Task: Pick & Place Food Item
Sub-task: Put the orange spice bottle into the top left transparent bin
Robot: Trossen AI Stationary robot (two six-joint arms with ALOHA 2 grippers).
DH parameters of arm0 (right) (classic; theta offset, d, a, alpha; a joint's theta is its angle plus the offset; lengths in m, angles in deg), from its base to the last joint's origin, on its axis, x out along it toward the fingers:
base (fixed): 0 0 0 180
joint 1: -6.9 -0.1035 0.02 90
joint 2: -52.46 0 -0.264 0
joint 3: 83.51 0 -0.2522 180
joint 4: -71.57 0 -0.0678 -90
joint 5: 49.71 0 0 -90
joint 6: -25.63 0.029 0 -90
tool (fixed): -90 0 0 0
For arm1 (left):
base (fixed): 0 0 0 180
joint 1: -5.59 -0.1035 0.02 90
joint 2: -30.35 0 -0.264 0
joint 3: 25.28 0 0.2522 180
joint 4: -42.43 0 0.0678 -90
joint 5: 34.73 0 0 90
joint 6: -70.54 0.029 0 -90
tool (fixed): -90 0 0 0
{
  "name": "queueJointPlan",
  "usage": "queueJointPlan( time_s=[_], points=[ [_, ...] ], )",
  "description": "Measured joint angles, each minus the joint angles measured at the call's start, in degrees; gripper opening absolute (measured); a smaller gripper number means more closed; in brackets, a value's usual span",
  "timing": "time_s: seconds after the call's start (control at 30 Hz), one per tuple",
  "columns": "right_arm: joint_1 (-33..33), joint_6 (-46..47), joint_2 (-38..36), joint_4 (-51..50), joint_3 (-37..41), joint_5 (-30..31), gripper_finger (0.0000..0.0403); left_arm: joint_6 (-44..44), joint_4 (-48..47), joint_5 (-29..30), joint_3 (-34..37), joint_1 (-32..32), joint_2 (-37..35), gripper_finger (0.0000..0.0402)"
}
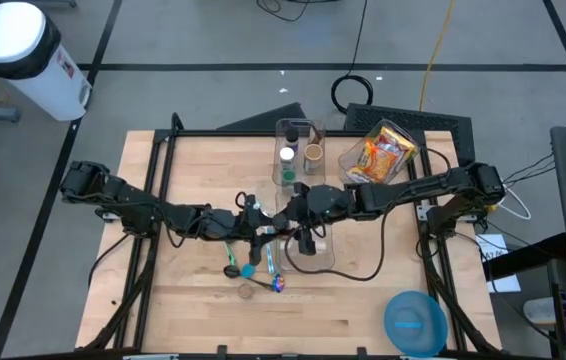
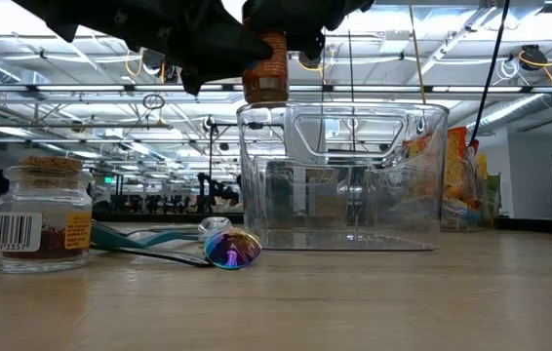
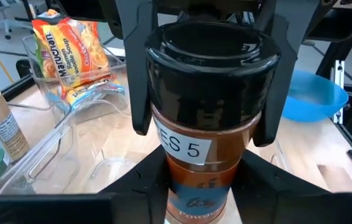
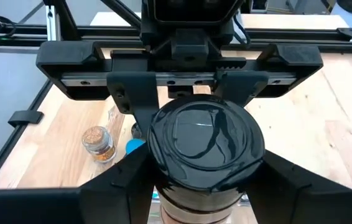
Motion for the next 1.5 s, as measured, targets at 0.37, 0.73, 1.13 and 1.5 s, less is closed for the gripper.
queueJointPlan(
  time_s=[0.37, 0.73, 1.13, 1.5],
  points=[
    [2.5, -2.7, -6.4, -8.5, 0.0, 12.4, 0.0195, 0.8, -9.1, -0.3, 0.0, 0.6, -11.9, 0.0293],
    [12.6, -3.5, -8.7, -9.6, 5.1, 24.1, 0.0195, -1.7, -15.3, 3.0, 0.1, 1.7, -13.9, 0.0335],
    [24.4, 0.3, -8.7, 13.6, 25.5, 11.4, 0.0195, -1.2, -15.3, 4.5, 0.1, 1.4, -13.7, 0.0335],
    [24.5, -1.3, -7.9, 22.6, 32.5, 8.7, 0.0195, -1.2, -15.3, 4.5, 0.1, 1.3, -13.7, 0.0335]
  ],
)
